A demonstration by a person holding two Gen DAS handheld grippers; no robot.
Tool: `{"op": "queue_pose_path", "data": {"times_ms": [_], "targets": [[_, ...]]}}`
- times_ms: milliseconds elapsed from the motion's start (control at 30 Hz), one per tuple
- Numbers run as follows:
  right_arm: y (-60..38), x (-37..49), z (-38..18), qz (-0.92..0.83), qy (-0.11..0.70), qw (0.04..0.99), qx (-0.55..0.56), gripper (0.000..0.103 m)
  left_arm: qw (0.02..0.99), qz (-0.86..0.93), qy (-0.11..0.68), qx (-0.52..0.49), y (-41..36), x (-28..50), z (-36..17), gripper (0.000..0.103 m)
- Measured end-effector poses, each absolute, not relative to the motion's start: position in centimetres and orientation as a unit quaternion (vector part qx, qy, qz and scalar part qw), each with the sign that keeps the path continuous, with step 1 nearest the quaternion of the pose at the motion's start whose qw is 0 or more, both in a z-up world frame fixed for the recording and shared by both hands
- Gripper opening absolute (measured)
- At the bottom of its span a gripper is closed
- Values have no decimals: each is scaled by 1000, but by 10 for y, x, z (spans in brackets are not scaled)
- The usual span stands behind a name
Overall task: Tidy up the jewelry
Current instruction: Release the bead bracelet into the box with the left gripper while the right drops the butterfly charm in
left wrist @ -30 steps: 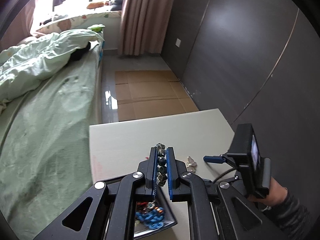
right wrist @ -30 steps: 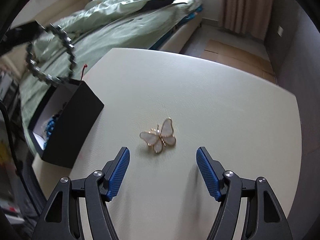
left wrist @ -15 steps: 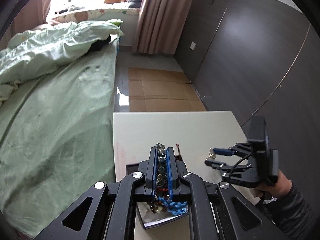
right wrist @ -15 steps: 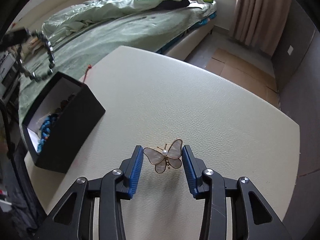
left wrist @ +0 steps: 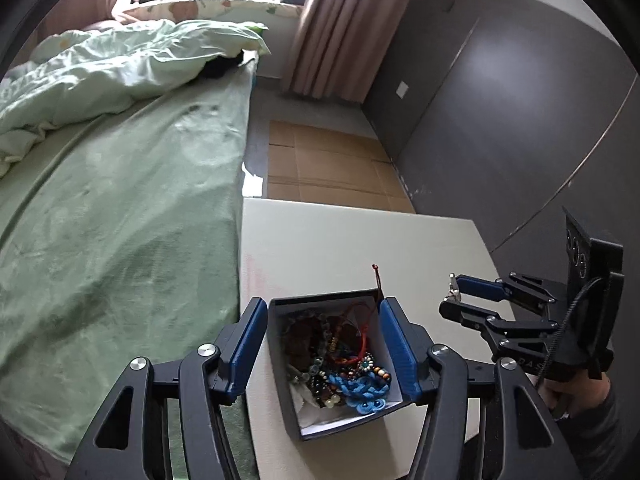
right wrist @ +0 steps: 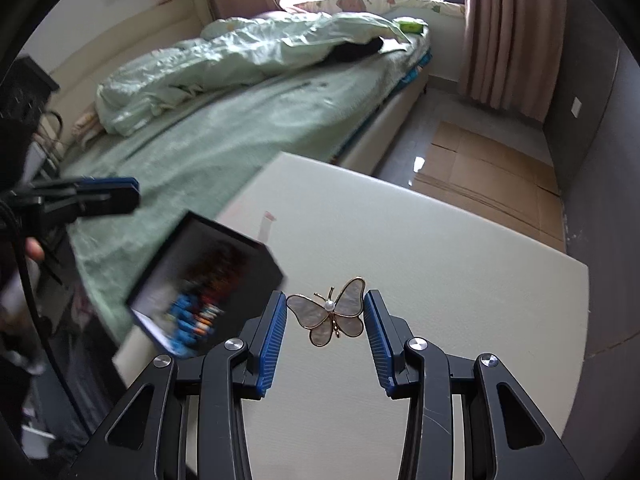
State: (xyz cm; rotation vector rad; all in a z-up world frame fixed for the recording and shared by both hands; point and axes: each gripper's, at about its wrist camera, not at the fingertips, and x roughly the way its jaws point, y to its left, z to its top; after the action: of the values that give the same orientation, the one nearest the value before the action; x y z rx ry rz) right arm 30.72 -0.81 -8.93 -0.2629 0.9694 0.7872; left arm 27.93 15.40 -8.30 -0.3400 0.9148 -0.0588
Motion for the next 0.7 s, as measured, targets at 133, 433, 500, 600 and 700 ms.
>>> {"op": "queue_pose_path", "data": {"times_ms": [133, 433, 500, 600, 700], "targets": [[12, 299, -80, 384, 446, 800, -120, 41, 884, -20, 435, -170, 163, 268, -81, 60], [52, 283, -79, 405, 451, 786, -118, 41, 880, -7, 437, -184, 179, 251, -86, 60], [56, 282, -79, 406, 454, 785, -115, 41, 879, -7, 439, -186, 180, 249, -87, 60], [61, 286, -81, 396, 478, 776, -107, 50, 879, -8, 439, -186, 181, 245, -86, 60], [53, 289, -75, 381, 479, 786, -90, 65, 880, -9, 437, -187, 182, 243, -84, 62]]}}
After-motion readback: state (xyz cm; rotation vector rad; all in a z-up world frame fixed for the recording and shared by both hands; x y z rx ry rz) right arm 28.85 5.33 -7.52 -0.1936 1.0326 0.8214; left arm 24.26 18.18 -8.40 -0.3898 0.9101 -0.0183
